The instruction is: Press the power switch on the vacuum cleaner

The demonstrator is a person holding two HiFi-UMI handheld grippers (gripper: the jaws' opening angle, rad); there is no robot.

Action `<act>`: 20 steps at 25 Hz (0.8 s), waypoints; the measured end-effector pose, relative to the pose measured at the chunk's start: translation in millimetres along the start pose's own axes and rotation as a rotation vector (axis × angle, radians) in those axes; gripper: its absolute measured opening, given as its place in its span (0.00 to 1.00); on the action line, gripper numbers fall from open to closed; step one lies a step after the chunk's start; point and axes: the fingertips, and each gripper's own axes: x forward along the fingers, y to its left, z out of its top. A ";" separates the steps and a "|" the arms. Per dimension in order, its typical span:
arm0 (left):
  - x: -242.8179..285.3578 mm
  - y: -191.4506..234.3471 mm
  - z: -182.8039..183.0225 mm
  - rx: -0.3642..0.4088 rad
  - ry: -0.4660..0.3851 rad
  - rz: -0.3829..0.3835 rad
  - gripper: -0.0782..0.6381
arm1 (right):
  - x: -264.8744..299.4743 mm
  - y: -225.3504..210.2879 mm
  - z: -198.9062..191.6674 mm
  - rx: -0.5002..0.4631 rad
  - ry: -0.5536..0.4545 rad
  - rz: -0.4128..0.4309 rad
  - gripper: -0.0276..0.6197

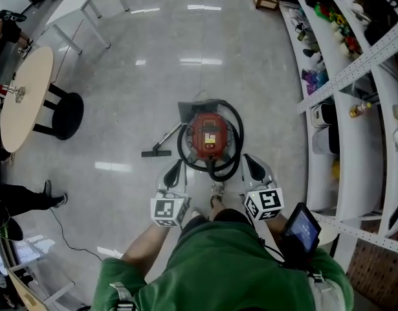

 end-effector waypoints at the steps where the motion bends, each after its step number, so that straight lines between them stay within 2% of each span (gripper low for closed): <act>1: -9.9 -1.3 2.3 -0.002 -0.009 -0.005 0.12 | -7.0 6.3 0.1 -0.003 -0.004 -0.005 0.04; 10: -101.3 -15.2 -2.4 0.002 -0.091 -0.054 0.12 | -79.8 67.6 -10.2 -0.038 -0.078 -0.058 0.04; 20: -170.1 -39.7 8.1 0.007 -0.133 -0.089 0.12 | -158.6 107.6 -21.0 -0.029 -0.092 -0.099 0.04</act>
